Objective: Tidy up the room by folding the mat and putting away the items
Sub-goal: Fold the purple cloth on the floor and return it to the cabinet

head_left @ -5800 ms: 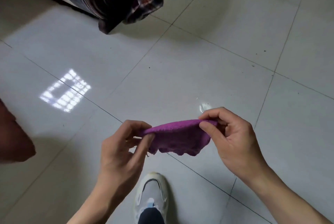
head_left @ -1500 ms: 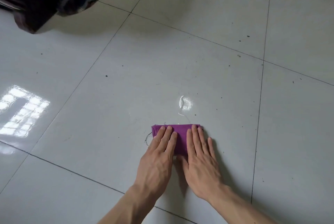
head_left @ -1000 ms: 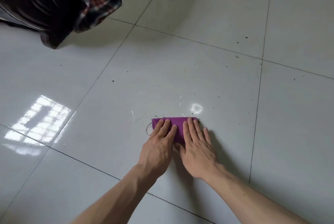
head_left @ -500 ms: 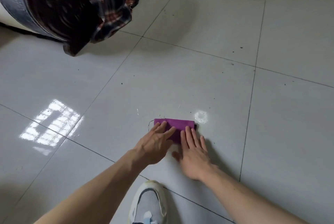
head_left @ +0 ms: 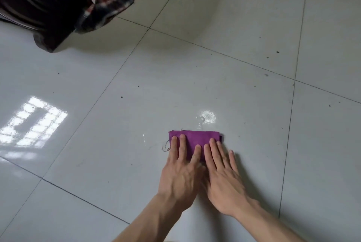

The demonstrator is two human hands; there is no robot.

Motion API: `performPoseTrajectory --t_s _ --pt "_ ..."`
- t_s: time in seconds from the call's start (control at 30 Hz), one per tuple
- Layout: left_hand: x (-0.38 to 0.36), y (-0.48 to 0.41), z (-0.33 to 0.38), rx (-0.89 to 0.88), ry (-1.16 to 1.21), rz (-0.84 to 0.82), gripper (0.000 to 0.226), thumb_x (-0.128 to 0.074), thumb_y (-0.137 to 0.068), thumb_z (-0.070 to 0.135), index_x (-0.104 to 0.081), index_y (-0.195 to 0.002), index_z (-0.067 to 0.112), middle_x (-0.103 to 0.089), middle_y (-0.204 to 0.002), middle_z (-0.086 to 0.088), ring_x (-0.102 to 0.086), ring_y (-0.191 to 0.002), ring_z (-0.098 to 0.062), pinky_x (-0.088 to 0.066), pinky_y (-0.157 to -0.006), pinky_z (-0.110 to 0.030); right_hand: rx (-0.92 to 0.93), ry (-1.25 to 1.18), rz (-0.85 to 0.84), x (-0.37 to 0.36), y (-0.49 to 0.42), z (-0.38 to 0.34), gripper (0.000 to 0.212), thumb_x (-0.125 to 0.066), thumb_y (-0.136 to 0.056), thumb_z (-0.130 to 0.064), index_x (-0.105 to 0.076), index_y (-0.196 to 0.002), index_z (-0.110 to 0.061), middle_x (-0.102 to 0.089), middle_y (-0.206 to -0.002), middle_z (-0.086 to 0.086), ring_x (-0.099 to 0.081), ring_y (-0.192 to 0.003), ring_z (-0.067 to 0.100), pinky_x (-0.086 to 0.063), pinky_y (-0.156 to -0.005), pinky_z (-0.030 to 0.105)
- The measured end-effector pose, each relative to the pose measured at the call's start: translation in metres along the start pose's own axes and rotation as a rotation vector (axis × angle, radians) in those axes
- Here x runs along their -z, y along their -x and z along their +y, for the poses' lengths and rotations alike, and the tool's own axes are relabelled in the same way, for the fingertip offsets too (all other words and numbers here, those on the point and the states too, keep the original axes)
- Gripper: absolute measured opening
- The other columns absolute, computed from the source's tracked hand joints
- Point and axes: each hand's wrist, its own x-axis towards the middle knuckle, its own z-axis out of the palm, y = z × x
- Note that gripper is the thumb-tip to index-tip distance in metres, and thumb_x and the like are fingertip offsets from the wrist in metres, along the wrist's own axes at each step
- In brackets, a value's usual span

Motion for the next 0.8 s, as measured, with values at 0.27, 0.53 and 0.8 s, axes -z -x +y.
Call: performPoseTrajectory --t_s 0.27,0.53,0.8 --pt "-0.003 -0.028 -0.009 0.077 0.171 0.017 0.050 -0.030 -0.101 0.037 -0.055 -0.138 0.016 -0.044 -0.154 -0.016 -0.009 -0.144 -0.064 -0.018 -0.116 -0.069 -0.014 -0.004 0.047 0.001 -0.022 0.001 0.071 -0.040 -0.090 -0.034 -0.032 -0.153 -0.003 -0.021 -0.163 0.020 -0.021 -0.151 0.034 -0.020 -0.116 0.052" --pt "-0.008 -0.075 -0.022 0.136 0.198 -0.087 0.106 0.044 -0.079 0.042 -0.028 -0.155 0.021 -0.009 -0.166 -0.024 0.023 -0.144 -0.059 0.005 -0.119 -0.063 -0.008 -0.019 0.079 0.013 -0.070 0.017 0.072 -0.035 -0.089 -0.033 -0.029 -0.153 -0.001 -0.024 -0.162 0.022 -0.025 -0.149 0.037 -0.019 -0.115 0.054" --pt "-0.008 -0.085 -0.033 0.137 0.212 -0.054 0.114 0.046 -0.075 0.044 -0.035 -0.152 0.021 -0.011 -0.166 -0.021 0.018 -0.147 -0.055 0.003 -0.121 -0.060 -0.017 -0.015 0.048 0.020 -0.084 0.015 0.072 -0.032 -0.089 -0.034 -0.036 -0.151 0.001 -0.027 -0.160 0.022 -0.025 -0.149 0.038 -0.019 -0.114 0.052"
